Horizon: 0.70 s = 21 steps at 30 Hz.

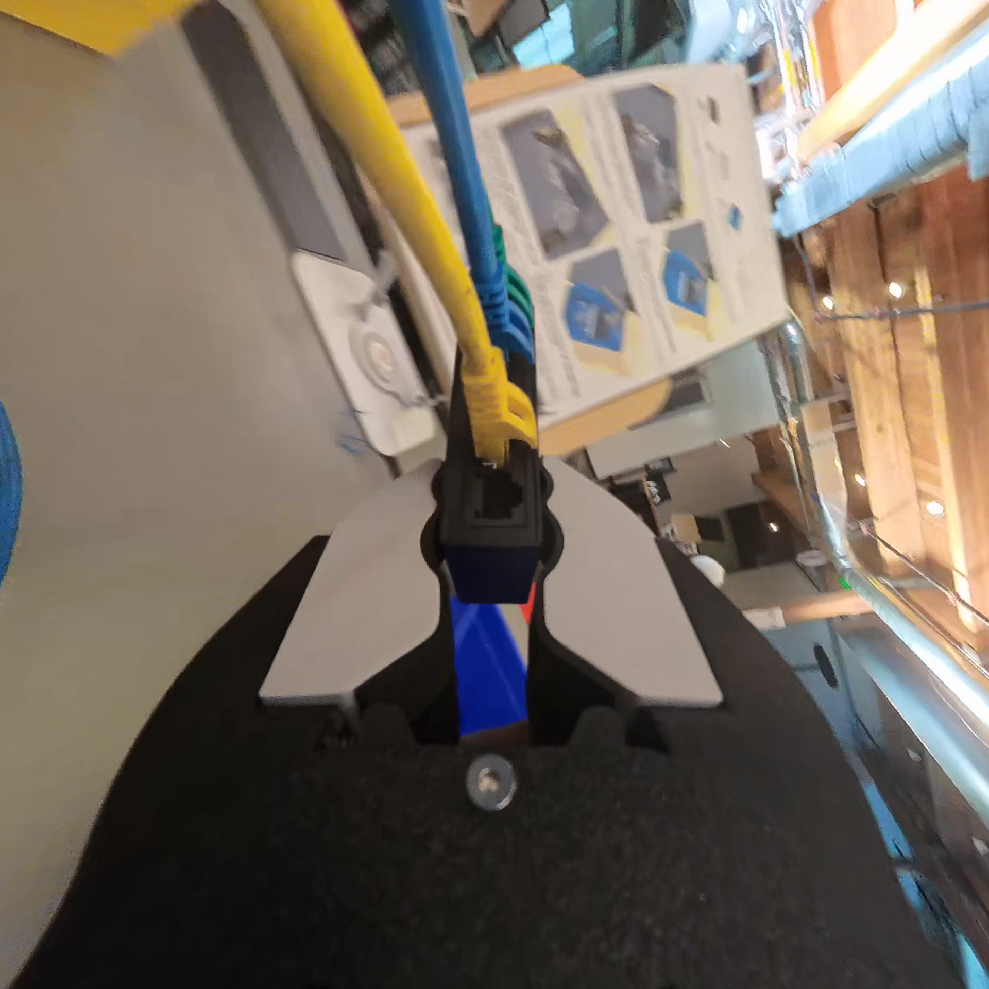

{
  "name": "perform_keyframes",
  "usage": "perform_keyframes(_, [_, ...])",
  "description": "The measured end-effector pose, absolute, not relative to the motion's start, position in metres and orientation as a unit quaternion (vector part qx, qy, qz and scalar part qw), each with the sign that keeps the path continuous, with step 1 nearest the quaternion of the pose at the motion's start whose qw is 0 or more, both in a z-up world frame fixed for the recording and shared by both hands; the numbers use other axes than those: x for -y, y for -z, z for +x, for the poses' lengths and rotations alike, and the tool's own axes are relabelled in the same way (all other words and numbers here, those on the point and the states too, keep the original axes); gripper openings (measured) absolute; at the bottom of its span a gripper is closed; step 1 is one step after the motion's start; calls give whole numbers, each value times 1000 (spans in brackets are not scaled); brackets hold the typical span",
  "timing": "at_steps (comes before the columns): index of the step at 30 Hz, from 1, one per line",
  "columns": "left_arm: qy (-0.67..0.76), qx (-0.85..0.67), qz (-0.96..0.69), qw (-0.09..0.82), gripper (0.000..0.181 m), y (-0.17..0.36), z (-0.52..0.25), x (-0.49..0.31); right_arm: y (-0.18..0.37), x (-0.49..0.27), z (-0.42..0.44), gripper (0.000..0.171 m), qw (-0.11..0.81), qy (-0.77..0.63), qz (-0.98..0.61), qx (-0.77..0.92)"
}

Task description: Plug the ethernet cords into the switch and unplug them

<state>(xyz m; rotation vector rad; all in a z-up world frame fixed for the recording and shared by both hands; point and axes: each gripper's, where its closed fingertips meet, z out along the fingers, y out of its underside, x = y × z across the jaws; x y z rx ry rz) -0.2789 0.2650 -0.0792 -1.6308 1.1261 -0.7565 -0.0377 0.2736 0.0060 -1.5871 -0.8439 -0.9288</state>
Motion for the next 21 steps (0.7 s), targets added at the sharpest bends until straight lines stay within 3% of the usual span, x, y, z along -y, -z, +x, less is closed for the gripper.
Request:
perform_keyframes(6, [264,-499,-696,444,23,142,-290,-241,-126,-273,51,29,516,472,-655,288])
perform_keyframes(15, [286,-492,-704,425,23,139,-291,-240,-285,-257,195,30,476,565,-659,138])
perform_keyframes(21, [282,-500,-699,425,23,139,-289,-239,-312,-242,271,30,413,639,-647,57])
